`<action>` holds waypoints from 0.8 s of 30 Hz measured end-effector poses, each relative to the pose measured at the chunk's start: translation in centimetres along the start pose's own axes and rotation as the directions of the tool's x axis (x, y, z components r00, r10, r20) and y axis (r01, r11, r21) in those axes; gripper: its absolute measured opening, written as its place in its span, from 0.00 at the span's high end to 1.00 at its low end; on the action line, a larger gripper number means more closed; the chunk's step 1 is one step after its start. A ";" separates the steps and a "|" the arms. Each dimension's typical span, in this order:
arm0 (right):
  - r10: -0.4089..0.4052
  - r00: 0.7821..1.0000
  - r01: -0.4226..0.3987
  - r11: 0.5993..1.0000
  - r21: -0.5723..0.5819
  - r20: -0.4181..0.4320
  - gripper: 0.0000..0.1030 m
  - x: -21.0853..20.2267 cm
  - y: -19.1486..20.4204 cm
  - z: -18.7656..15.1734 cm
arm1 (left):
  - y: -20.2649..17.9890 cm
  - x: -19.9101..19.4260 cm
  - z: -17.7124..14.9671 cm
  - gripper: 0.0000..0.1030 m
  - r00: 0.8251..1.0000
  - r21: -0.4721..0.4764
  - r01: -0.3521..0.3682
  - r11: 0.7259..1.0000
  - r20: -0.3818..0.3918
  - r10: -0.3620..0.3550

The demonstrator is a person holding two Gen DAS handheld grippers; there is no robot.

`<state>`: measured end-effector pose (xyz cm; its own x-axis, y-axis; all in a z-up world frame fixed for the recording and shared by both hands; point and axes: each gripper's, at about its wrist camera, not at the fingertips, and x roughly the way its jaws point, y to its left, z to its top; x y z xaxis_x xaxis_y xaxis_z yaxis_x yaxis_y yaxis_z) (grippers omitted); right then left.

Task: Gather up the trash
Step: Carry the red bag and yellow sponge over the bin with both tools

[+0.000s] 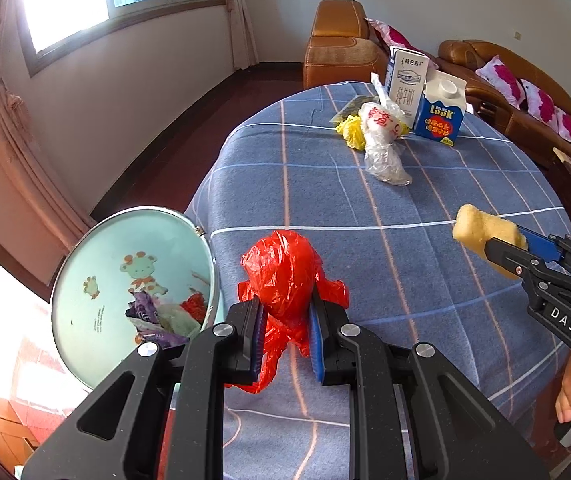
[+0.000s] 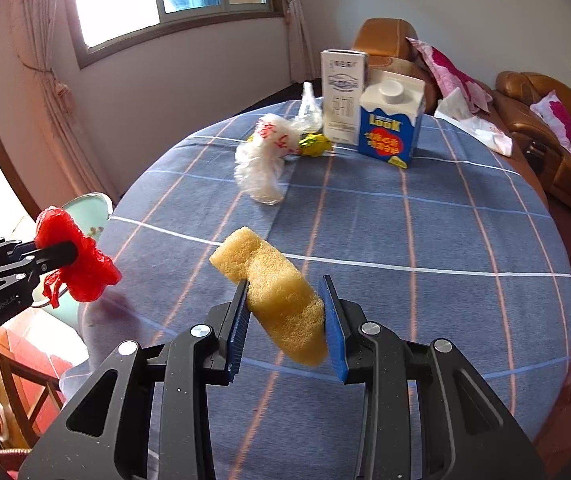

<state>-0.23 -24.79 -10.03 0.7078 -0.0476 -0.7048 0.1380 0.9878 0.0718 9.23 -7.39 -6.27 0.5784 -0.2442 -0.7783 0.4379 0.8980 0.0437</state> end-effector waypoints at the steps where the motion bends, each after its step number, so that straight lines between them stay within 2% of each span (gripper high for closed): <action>1: 0.005 1.000 -0.005 1.000 -0.004 0.001 0.66 0.0 0.3 0.0 | 0.1 -0.1 -0.1 0.83 1.000 -0.001 -0.005 1.000 0.002 0.005; 24: 0.136 0.990 -0.138 0.984 -0.113 -0.019 0.66 1.2 9.5 0.9 | 6.8 -1.6 -2.6 0.83 0.994 -0.102 -0.107 0.989 0.001 0.108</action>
<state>2.54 -15.59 -9.57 0.7067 0.0903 -0.7017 -0.0403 0.9953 0.0876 9.50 0.05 -6.34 0.6231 -0.1462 -0.7684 0.3009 0.9516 0.0630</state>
